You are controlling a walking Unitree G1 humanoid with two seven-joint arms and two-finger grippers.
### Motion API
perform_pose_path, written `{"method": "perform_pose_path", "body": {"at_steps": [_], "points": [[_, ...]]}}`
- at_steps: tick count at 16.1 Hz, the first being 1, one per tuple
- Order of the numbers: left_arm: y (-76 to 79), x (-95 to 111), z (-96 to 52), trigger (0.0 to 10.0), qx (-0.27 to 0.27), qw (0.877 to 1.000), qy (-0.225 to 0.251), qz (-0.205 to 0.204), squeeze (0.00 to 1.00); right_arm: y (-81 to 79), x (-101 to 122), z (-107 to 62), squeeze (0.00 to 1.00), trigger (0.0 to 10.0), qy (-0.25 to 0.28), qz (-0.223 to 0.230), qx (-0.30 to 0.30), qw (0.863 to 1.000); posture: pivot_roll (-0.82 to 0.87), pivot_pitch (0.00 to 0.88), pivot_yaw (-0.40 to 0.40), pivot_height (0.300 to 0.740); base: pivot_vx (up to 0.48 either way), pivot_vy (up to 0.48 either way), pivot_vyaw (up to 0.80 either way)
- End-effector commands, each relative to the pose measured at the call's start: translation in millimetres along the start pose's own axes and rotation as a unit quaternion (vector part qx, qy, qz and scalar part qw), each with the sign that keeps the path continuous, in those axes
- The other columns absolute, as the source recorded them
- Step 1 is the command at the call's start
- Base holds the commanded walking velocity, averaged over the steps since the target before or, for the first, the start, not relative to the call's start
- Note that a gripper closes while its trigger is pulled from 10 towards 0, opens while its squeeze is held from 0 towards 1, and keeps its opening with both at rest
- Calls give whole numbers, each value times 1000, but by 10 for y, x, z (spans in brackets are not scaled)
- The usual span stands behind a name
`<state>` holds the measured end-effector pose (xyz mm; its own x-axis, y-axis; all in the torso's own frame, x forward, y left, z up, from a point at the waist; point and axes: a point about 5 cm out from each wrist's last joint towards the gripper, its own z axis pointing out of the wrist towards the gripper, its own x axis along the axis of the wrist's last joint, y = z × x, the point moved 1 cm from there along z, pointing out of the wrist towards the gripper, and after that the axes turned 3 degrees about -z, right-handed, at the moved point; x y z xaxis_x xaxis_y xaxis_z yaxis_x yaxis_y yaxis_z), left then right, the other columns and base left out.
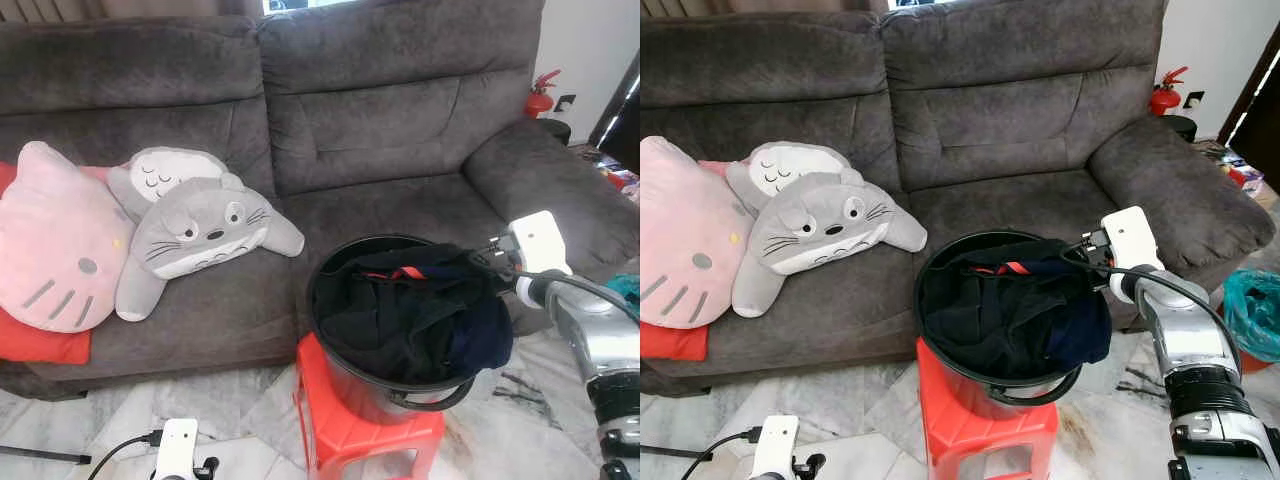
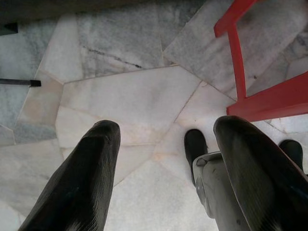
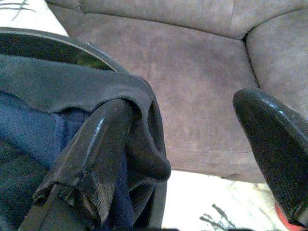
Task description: Hang hanger
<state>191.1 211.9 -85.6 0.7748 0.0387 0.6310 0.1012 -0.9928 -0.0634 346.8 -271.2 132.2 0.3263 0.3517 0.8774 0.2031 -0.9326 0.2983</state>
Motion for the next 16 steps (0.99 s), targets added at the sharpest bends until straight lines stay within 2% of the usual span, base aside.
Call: {"method": "perform_pose_path", "body": {"at_steps": [1, 16], "points": [[-59, -41, -10, 10000, 6, 1000, -11, 3, 0, 4, -22, 8, 0, 10000, -7, -1, -1, 1000, -117, 0, 53, 740, 0, 0, 0], [-47, -54, -12, 10000, 8, 1000, -12, 5, 0, -22, -9, 124, 0, 10000, -10, -17, 12, 1000, -110, 0, 52, 740, 0, 0, 0]]}}
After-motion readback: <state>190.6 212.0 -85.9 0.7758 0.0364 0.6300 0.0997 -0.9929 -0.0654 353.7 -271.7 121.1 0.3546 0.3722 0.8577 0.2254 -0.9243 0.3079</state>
